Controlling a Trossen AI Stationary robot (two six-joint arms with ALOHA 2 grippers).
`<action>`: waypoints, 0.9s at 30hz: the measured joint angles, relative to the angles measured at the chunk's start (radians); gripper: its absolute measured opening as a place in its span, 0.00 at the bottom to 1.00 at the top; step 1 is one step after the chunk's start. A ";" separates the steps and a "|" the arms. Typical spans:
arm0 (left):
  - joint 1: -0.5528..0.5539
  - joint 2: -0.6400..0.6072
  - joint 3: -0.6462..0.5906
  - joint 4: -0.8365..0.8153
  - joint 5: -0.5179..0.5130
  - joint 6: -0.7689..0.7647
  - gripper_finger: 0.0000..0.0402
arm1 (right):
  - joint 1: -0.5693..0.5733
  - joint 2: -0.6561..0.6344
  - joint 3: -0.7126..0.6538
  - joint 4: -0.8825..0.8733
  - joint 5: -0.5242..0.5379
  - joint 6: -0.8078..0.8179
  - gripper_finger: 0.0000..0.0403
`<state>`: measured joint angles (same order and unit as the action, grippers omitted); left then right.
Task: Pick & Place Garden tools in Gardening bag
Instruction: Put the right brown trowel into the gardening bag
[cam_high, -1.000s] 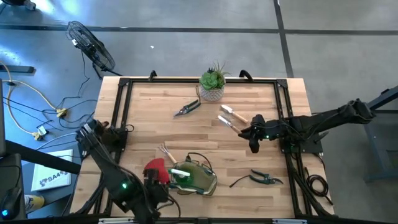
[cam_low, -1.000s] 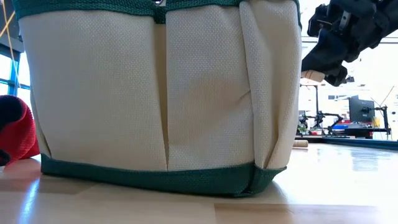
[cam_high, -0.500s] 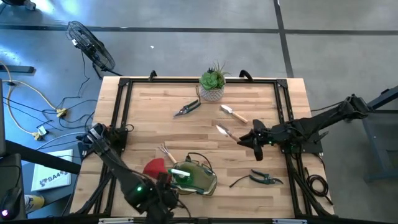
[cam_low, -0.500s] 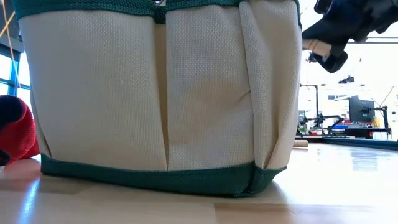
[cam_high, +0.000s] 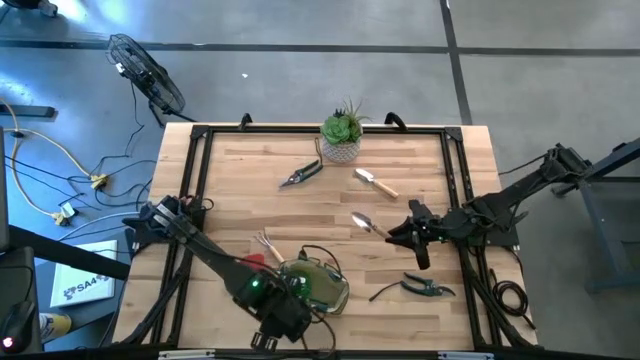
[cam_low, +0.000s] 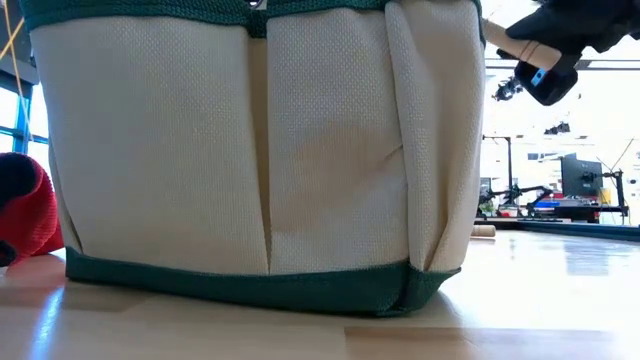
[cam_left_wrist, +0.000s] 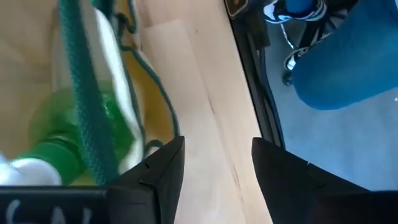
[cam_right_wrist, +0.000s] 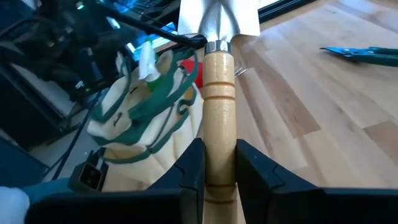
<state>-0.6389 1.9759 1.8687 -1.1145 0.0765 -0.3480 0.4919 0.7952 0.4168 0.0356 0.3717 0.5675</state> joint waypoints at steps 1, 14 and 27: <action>0.007 0.000 0.000 -0.003 0.005 0.003 0.45 | 0.012 0.000 0.000 0.001 -0.001 -0.011 0.12; -0.003 0.006 0.000 -0.054 0.119 -0.180 0.45 | 0.064 0.067 0.011 0.021 0.023 -0.096 0.12; 0.098 0.004 -0.119 0.048 0.264 -0.037 0.45 | 0.092 0.203 0.135 0.011 -0.015 -0.121 0.12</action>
<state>-0.5411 1.9801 1.7498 -1.0667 0.3409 -0.3852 0.5837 0.9985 0.5514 0.0470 0.3570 0.4468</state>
